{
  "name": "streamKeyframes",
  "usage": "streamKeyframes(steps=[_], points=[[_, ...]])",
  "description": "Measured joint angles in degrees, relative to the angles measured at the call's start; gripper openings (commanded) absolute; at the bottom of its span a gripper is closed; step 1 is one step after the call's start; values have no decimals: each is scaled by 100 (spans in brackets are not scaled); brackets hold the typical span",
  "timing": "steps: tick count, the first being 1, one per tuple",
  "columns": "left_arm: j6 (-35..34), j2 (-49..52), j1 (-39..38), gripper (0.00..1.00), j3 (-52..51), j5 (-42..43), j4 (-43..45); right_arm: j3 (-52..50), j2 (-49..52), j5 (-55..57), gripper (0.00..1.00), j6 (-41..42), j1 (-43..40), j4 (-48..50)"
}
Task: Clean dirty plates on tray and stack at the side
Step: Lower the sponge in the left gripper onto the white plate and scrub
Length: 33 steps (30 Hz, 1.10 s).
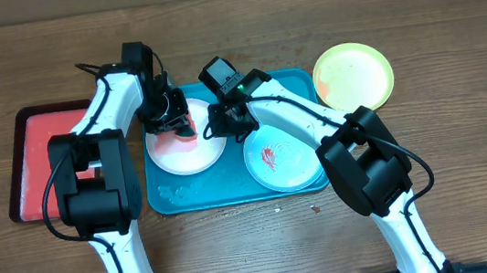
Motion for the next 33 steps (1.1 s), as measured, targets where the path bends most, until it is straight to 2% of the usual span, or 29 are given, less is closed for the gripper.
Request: streamKeyframes(steps=[7,13,18,28,31,33], points=[[334,79,-11,4,44,339,-415,0,-2,2,4,2,0,-4],[365,72,2,4,155,-599,-955,0,-2,15,4,17,0,-20],[96,17,116,4,164,-1613,-1064,0,-2,15,4,17,2,-17],[-219,-4,125,4,179,-1799,-953,0,-2,2,4,24,17,72],[-243,168,160,4,568,-1871,-1303,0,0,0,4,33,15,79],[-260,361,258,4,1043,-1945,-1840,0,0,-2,4,35,15,85]])
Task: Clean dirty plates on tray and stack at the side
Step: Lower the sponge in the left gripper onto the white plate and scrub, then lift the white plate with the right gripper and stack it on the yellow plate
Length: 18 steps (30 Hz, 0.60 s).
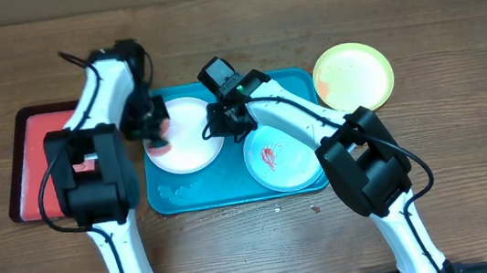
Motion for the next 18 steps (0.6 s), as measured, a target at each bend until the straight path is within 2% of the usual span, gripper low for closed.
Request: streamKeyframes(steps=[4,7,14,18], points=[[-181,83,426,4,1283,-153,-957,0,0,4,4,0,0,2],[-282,-103,811,4,1858,-216,-1102,0,0,7,4,-15,0,7],[-389,-525,1799,4,1982,-282,-1462,26,-70,105,4,-343,0,-105],[-557,-525,2365,4,1921,-278,-1519,33,-348,684,4,-638,55,-195]])
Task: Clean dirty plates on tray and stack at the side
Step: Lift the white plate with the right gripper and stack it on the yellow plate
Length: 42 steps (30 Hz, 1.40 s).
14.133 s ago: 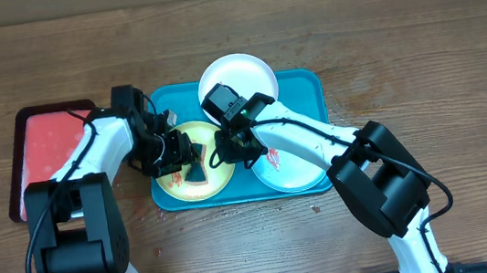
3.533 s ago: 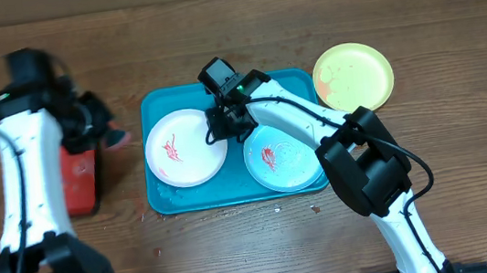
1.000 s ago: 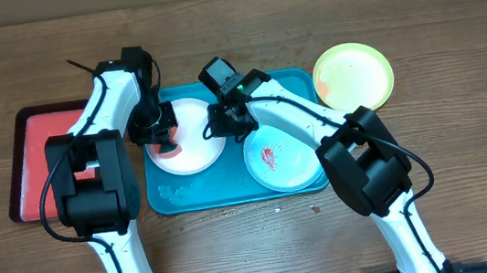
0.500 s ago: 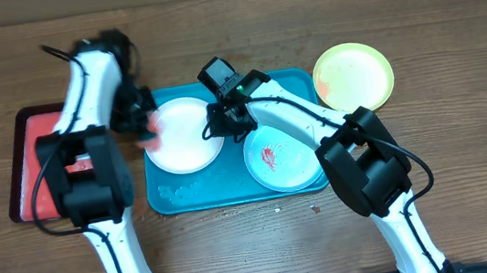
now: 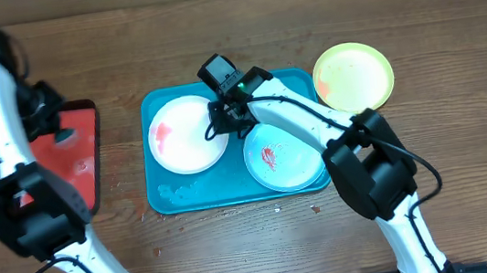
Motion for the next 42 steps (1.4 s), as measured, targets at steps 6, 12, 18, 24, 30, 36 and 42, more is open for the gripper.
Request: streamKeyframes(steps=[6,12,18,24,30,36,42], points=[[-181,0,570,4,-348,85,162,42,-734,1523,4,-562,376,-35],[-260,0,721,4,-885,122,728,131,-1362,4216,4,-1556,1285,195],[-264,0,719,4,-1438,264,1231,151,-1377,5969,4,-3147,1862,750],[-271,0,719,4,-1558,376,1342,153,-1377,6546,4,-4653,2037,1526],[-280,0,719,4,-1561,413,1342,162,-1377,6922,4,-6124,2068,2579],[-282,0,719,4,-1567,461,1340,192,-1335,6035,4,-5904,1976,1244],[-282,0,719,4,-1567,564,1338,192,-1231,6345,4,-5608,1825,1880]])
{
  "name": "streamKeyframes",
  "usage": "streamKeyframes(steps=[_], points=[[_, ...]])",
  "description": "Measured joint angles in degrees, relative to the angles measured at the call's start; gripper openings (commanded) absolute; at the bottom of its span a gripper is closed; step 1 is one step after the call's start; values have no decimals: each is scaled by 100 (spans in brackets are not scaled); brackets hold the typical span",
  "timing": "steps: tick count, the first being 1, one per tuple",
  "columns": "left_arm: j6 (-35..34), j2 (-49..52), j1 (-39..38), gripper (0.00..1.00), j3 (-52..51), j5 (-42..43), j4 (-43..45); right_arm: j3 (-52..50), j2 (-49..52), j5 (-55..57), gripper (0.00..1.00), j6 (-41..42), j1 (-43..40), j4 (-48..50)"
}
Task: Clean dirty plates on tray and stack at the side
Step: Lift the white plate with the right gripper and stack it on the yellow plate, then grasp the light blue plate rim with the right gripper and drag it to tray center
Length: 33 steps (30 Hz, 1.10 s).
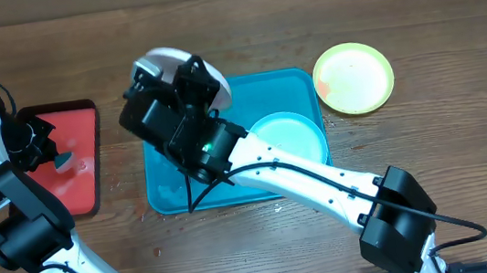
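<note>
My right gripper [183, 73] is raised high towards the overhead camera and shut on the white plate [160, 61], which shows tilted above the blue tray's [163, 196] far left corner. The light-blue plate [294, 135] lies on the tray's right half, partly under my right arm. A yellow-green plate [353, 76] sits on the table to the right of the tray. My left gripper [42, 146] is over the red tray [84, 187] at the far left. A small grey-green piece [62, 161] lies just past its fingertips, and the jaws cannot be made out.
The raised right arm hides most of the blue tray's left half and middle. Brown wooden table surrounds both trays. A few small crumbs lie on the wood in front of the blue tray.
The right gripper was low at the white plate's edge on the blue tray. Now it is high up with the plate lifted off. The left gripper stays over the red tray, slightly nearer.
The left gripper held a red sponge on the stained white plate while the right gripper stood at its rim. Then the sponge was at the plate's left edge. Then the left arm was over the red tray. Now the right gripper holds the white plate in the air.
</note>
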Motion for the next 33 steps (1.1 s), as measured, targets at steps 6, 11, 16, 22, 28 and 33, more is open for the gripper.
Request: streamKeyframes(steps=[6,11,16,22,28,33], points=[[0,0,0,4,-2,44,-44,33,15,-1897,4,1250,-415,-1803],[0,0,0,4,-4,63,-42,35,13,-3141,4,3602,-1486,-2369],[0,0,0,5,-4,127,-42,35,-15,-5090,4,4804,-3080,-2544],[0,0,0,4,-7,175,24,-7,-31,-6607,4,5285,-5298,-3377],[0,0,0,4,-11,195,109,-772,-31,-7003,4,5407,-6498,-3370],[4,0,0,4,-22,195,114,-1429,-28,-7163,7,5427,-6894,-2815]])
